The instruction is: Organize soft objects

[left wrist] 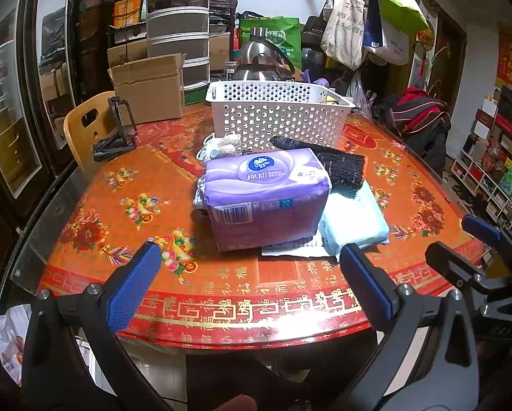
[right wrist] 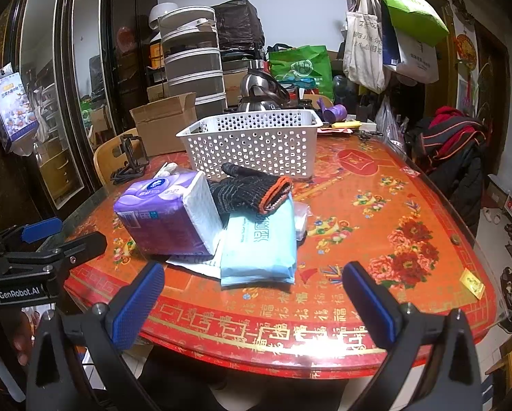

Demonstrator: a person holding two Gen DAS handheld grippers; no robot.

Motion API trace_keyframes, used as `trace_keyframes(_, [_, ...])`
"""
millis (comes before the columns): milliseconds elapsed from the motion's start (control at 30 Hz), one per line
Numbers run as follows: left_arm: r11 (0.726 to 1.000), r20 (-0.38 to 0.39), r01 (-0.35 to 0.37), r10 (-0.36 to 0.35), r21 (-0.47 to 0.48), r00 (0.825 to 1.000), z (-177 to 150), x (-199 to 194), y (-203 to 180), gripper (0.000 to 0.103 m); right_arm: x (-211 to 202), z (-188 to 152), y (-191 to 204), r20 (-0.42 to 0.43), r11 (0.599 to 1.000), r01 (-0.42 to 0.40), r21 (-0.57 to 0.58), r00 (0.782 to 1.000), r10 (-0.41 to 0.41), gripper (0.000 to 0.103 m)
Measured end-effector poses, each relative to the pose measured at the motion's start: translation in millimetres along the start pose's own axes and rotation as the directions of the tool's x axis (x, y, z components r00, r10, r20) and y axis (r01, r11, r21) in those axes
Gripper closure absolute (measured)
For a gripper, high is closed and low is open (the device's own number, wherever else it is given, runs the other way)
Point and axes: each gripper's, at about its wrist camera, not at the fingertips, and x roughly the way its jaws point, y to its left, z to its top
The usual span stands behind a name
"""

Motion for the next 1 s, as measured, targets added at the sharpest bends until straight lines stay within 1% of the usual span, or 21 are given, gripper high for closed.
trace_keyframes(1000, [1.000, 0.001, -0.008, 0.008, 0.001, 1.000, 0.9, -1.3, 0.7, 0.000, 0.2, -0.2, -0.2, -0.003, 1.000, -0.002, 0.003, 1.000, 0.002, 0.000])
